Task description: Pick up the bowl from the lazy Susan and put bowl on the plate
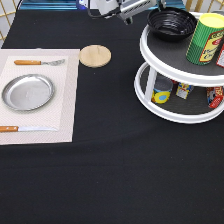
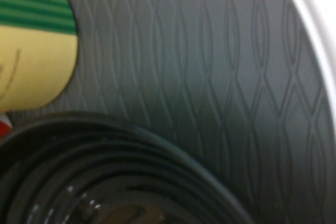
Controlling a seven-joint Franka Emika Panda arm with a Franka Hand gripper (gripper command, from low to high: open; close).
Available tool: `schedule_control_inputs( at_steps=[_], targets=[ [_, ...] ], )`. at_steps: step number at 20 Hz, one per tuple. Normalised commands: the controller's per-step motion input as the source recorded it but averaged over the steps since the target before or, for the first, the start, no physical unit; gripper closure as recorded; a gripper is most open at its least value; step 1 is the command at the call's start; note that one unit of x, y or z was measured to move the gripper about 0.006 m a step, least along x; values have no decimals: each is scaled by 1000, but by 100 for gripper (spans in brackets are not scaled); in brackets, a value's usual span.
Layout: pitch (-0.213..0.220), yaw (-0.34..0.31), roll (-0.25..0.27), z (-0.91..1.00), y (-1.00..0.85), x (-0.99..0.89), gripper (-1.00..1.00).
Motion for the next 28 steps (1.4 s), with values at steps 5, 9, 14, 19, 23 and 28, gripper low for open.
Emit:
schedule_control_inputs(
  at_steps=[5, 9, 14, 19, 23, 28],
  targets=[
    [-197, 0, -153, -84, 115, -396, -100],
    [-143, 0, -115, -155, 15, -330, 100],
    [-78, 10, -99, -242, 42, -207, 100],
    [-13, 33, -83, -51, 163, -242, 100],
    [0, 50, -109, 184, 357, -177, 100],
    [26, 68, -123, 532, 433, -11, 100]
  ],
)
